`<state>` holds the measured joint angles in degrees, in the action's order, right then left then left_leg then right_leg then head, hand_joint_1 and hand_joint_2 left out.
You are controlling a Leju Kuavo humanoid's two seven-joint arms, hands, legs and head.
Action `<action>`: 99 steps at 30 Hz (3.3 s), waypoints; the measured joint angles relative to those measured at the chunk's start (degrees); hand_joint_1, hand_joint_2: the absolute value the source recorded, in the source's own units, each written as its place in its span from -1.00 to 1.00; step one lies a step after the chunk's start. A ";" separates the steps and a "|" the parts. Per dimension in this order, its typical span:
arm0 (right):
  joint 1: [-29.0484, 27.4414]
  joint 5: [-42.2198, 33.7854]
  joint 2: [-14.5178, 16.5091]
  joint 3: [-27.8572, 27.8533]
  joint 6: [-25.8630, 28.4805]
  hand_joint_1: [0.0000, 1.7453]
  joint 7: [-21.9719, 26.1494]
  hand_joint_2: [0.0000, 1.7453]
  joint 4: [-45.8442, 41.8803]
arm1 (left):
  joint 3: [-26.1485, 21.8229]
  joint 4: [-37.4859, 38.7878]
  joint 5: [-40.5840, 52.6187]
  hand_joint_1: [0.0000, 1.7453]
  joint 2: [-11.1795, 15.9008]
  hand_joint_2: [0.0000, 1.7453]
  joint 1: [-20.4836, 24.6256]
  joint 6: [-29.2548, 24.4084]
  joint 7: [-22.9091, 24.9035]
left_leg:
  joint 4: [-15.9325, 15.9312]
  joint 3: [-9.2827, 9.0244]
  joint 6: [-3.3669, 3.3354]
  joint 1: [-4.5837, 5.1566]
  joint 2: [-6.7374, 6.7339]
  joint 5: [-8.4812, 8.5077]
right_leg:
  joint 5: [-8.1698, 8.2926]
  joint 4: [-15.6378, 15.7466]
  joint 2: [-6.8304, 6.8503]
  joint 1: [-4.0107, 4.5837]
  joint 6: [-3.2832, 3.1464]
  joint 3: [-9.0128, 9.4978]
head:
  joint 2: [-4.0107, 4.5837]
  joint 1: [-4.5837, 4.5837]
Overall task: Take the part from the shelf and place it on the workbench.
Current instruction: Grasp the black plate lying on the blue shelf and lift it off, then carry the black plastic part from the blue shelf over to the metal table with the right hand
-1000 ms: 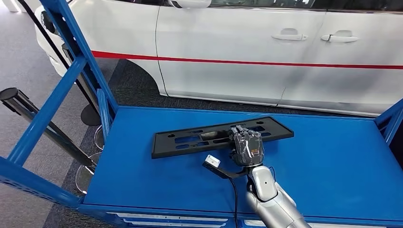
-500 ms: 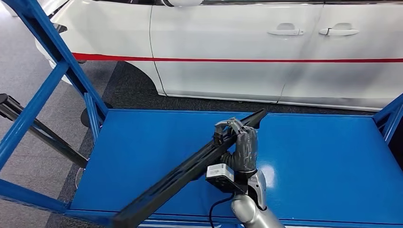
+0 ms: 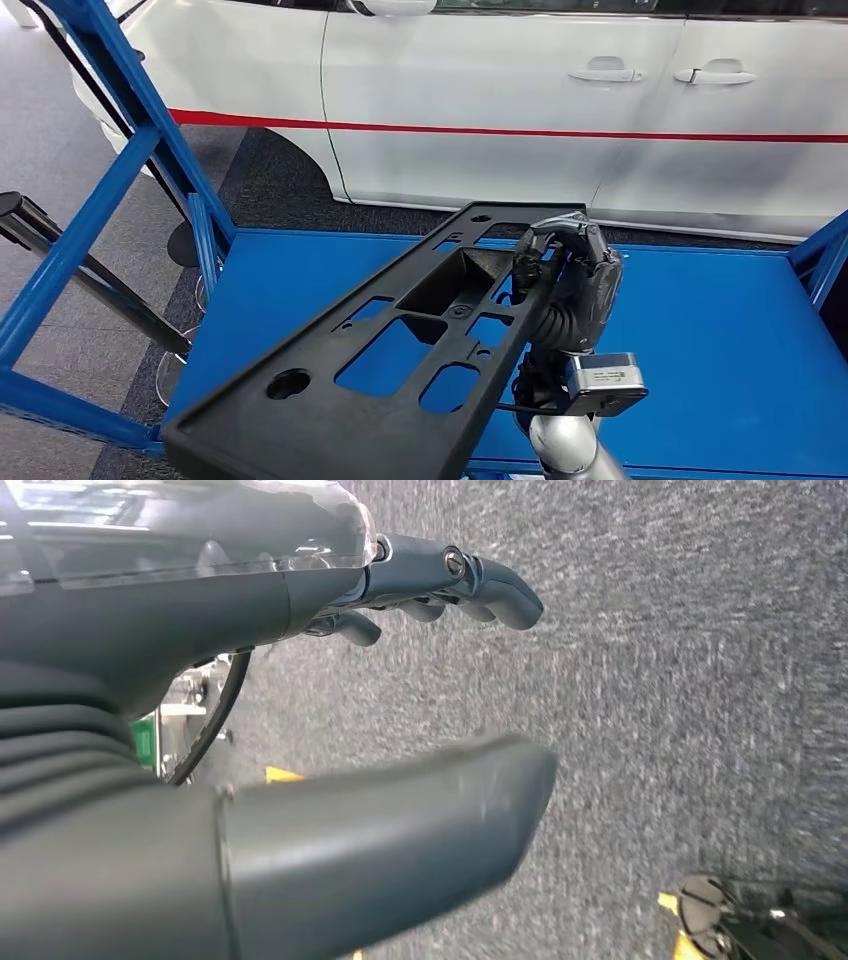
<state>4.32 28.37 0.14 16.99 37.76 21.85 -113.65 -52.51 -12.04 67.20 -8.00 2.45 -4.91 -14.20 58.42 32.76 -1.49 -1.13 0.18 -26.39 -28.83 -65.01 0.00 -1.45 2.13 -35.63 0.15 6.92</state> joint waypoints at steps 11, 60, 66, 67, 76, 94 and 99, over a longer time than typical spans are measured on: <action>-1.74 -2.81 -0.03 0.01 -0.05 1.00 1.19 1.00 -0.47 | -1.28 0.00 -0.37 -1.00 -0.13 1.00 0.11 -0.28 0.27 | 15.64 7.04 2.65 -0.12 0.06 -8.02 | 1.59 5.68 -0.07 0.81 -3.30 2.43 | 0.00 -0.03; -8.16 -7.29 -0.15 11.45 -6.32 1.00 8.37 1.00 -4.23 | -5.28 -0.02 -1.10 -1.00 -0.08 1.00 0.92 -0.44 1.91 | -1.15 1.81 -0.97 0.78 -1.04 2.26 | -2.53 -8.00 0.00 0.32 0.12 -2.07 | 0.00 -0.01; -8.97 -4.56 0.25 12.83 -6.56 1.00 8.44 1.00 -3.58 | -5.72 -0.02 -1.55 -1.00 -0.07 1.00 0.89 -0.33 2.00 | 1.24 4.58 0.65 0.78 -0.88 3.59 | -3.35 5.72 -0.10 0.49 -0.73 8.00 | 0.00 -0.04; -9.01 -4.51 0.26 12.85 -6.55 1.00 8.45 1.00 -3.56 | -5.73 -0.02 -1.55 -1.00 -0.07 1.00 0.89 -0.33 2.00 | 1.25 4.58 0.69 0.78 -0.89 3.62 | -3.35 5.77 -0.10 0.49 -0.74 7.95 | 0.00 -0.03; -11.81 -1.48 1.80 13.90 -5.84 1.00 9.27 1.00 -1.55 | -6.72 -0.02 -1.62 -1.00 -0.10 1.00 0.68 -0.29 2.21 | 16.03 8.25 2.97 0.14 -0.67 -7.85 | 1.68 5.83 0.31 0.73 -3.83 2.38 | 0.00 -0.05; -16.28 -7.82 2.91 11.48 -14.41 1.00 9.25 1.00 1.98 | -8.18 -0.04 -2.19 -1.00 -3.38 1.00 2.00 -2.53 -0.51 | -1.48 0.55 -0.69 0.86 -1.19 1.60 | -1.95 -8.34 0.08 0.61 -0.50 -1.42 | 0.00 -0.02; -16.22 -7.81 3.67 10.67 -15.21 1.00 9.22 1.00 2.83 | -8.48 -0.04 -2.56 -1.00 -4.53 1.00 2.56 -2.85 -0.73 | 0.95 3.67 0.72 1.05 -1.05 3.25 | -3.00 6.03 -0.02 1.03 -1.68 8.10 | 0.00 -0.03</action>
<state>-11.90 20.56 3.81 27.66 22.55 31.07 -110.82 -60.98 -12.09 64.65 -12.53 5.01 -7.76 -14.92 59.37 36.43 -0.77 -0.08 -0.87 -23.14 -31.83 -58.98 -0.01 -0.42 0.45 -27.53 0.15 6.89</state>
